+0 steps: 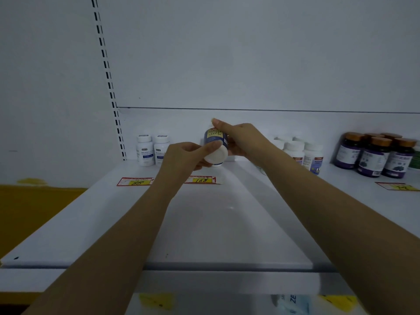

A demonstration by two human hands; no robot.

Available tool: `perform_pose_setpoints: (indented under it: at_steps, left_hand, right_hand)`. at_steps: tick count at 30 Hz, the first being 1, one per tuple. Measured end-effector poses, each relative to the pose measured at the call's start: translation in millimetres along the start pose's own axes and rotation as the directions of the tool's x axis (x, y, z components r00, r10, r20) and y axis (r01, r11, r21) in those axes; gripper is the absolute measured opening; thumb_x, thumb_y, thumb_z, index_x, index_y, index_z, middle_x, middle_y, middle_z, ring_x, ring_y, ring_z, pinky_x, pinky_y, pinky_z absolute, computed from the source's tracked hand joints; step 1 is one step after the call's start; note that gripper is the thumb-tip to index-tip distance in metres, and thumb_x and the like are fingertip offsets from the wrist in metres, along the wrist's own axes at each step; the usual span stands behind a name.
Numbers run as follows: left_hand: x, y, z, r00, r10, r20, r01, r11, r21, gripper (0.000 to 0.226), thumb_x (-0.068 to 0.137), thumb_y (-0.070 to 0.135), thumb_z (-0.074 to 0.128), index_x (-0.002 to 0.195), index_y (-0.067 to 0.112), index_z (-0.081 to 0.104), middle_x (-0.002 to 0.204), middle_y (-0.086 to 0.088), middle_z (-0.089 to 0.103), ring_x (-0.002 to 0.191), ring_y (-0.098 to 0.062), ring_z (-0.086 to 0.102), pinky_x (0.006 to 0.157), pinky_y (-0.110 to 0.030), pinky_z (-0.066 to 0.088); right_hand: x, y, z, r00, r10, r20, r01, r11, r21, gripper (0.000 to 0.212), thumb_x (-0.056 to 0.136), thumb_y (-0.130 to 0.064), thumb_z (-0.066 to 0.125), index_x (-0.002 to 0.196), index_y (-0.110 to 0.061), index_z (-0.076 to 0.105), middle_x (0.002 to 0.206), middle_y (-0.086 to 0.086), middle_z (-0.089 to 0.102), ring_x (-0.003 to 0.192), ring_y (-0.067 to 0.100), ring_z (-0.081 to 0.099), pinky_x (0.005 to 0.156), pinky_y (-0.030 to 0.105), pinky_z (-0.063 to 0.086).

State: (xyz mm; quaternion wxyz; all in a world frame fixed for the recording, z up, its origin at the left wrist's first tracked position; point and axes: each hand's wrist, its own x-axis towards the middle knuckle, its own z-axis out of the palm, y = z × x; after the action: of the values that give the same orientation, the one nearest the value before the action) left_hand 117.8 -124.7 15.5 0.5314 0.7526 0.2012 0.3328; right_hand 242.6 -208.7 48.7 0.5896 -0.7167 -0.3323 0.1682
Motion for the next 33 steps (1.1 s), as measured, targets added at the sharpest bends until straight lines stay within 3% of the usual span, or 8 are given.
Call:
perform_pose_setpoints:
  at_steps: [5,10,14,16,18,22,26,33]
  left_hand:
    - [-1,-3,-2,1.000,0.020,-0.001,-0.020,0.991,0.133,0.052,0.078,0.037,0.071,0.122,0.011,0.060,0.104,-0.002,0.066,0.091,-0.016,0.063,0.090,-0.032,0.050]
    - [0,-13,-5,0.999,0.050,-0.004,-0.047,0.965,0.260,0.054,0.078,0.035,0.073,0.125,0.011,0.058,0.116,-0.004,0.066,0.093,-0.013,0.060,0.087,-0.027,0.045]
    - [0,-24,1,0.999,0.026,0.034,-0.039,0.876,0.481,0.058,0.085,0.050,0.059,0.130,0.015,0.048,0.127,-0.002,0.059,0.100,-0.013,0.055,0.082,-0.024,0.038]
    - [-5,-31,9,0.996,-0.032,0.082,-0.016,0.845,0.534,0.077,0.084,0.060,0.054,0.142,0.015,0.031,0.144,-0.002,0.044,0.126,-0.019,0.046,0.100,-0.030,0.039]
    - [-16,-35,18,0.980,-0.114,0.164,-0.023,0.752,0.659,0.094,0.084,0.067,0.044,0.151,0.012,0.007,0.158,-0.007,0.015,0.144,-0.023,0.019,0.117,-0.040,0.022]
    - [-38,-38,29,0.926,-0.228,0.300,-0.123,0.569,0.813,0.093,0.088,0.071,0.022,0.149,0.010,-0.012,0.158,-0.007,-0.016,0.146,-0.022,-0.011,0.119,-0.040,0.000]
    - [-46,-43,29,0.903,-0.261,0.341,-0.185,0.481,0.857,0.092,0.087,0.072,0.013,0.150,0.008,-0.010,0.159,-0.007,-0.013,0.146,-0.020,-0.011,0.119,-0.038,-0.004]
    - [-47,-42,30,0.900,-0.269,0.342,-0.203,0.434,0.878,0.093,0.086,0.074,0.010,0.151,0.008,-0.006,0.159,-0.008,-0.008,0.147,-0.022,-0.008,0.118,-0.038,-0.003]
  right_hand:
    - [5,-3,-3,0.993,-0.088,0.078,0.092,0.994,-0.053,0.043,0.086,-0.043,0.065,0.107,-0.005,0.064,0.102,0.012,0.070,0.094,0.027,0.070,0.088,0.039,0.057]
    - [14,-15,0,0.980,-0.101,0.173,0.160,0.912,-0.378,0.049,0.084,-0.049,0.064,0.107,-0.006,0.065,0.103,0.006,0.069,0.097,0.021,0.066,0.089,0.033,0.055]
    - [31,-23,10,0.978,-0.108,0.176,0.184,0.848,-0.497,0.047,0.086,-0.040,0.067,0.104,0.003,0.067,0.104,0.014,0.070,0.099,0.027,0.066,0.094,0.042,0.052]
    - [41,-25,17,0.978,-0.152,0.146,0.207,0.822,-0.531,0.049,0.087,-0.035,0.067,0.116,0.004,0.062,0.117,0.017,0.065,0.109,0.030,0.062,0.098,0.042,0.049]
    - [49,-26,26,0.971,-0.215,0.108,0.237,0.780,-0.579,0.047,0.088,-0.034,0.065,0.125,-0.006,0.058,0.129,0.011,0.058,0.118,0.025,0.055,0.097,0.031,0.046]
    - [66,-16,43,0.948,-0.303,0.093,0.290,0.711,-0.640,0.041,0.089,-0.029,0.062,0.126,-0.012,0.056,0.130,0.008,0.054,0.111,0.019,0.053,0.079,0.021,0.038]
    - [74,8,54,0.944,-0.326,0.058,0.285,0.710,-0.644,0.036,0.089,-0.027,0.062,0.120,-0.009,0.054,0.121,0.013,0.056,0.098,0.021,0.053,0.076,0.028,0.043]
    - [81,33,59,0.935,-0.354,0.017,0.219,0.540,-0.812,0.035,0.093,-0.037,0.056,0.116,-0.011,0.053,0.118,0.011,0.056,0.115,0.031,0.043,0.092,0.037,0.035]
